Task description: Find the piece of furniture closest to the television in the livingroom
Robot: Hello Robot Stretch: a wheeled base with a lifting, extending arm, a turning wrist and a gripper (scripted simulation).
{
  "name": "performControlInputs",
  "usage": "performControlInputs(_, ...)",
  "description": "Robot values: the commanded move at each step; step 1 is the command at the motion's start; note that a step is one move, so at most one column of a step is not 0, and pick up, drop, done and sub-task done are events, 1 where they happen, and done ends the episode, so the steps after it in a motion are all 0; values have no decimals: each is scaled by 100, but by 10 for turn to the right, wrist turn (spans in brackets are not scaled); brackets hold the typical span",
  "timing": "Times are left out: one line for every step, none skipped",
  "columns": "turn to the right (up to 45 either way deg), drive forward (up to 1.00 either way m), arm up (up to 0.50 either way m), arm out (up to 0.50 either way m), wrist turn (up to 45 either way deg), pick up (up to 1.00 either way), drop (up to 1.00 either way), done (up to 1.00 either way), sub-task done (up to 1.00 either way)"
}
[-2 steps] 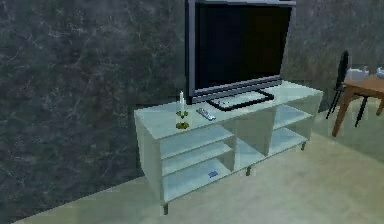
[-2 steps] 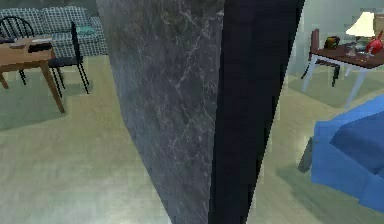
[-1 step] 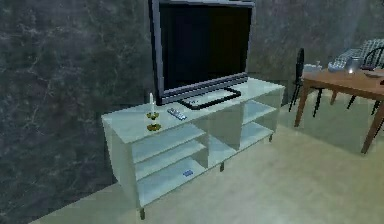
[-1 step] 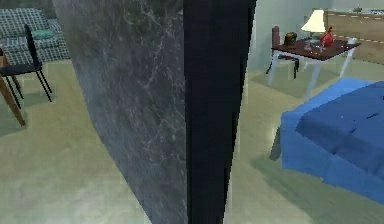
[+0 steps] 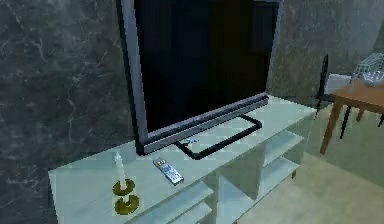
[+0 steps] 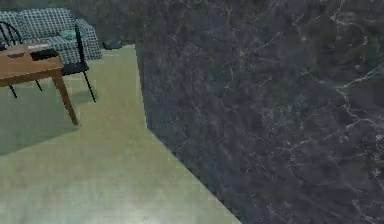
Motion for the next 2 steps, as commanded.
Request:
performControlInputs(450,0,0,0,0,0,0,0,0)
performControlInputs(60,0,0,0,0,0,0,0,0)
